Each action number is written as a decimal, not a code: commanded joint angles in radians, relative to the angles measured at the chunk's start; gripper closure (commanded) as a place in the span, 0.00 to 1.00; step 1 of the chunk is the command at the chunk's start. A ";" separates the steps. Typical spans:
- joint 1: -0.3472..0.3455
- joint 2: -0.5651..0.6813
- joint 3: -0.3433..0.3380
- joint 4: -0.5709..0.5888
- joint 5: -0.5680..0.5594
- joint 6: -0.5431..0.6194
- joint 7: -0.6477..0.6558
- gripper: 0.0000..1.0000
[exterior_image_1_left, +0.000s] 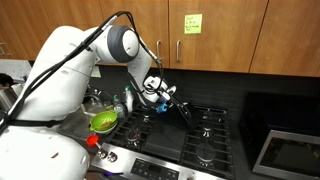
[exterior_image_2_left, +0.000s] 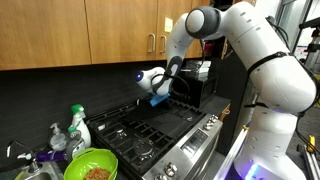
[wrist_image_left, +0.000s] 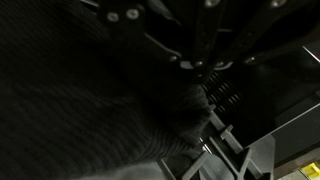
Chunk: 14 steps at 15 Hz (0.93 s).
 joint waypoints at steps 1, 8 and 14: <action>-0.019 0.039 -0.018 0.068 0.046 -0.046 -0.008 1.00; -0.045 0.047 -0.033 0.086 0.067 -0.037 -0.015 0.74; -0.033 0.045 -0.033 0.085 0.068 -0.053 -0.010 0.45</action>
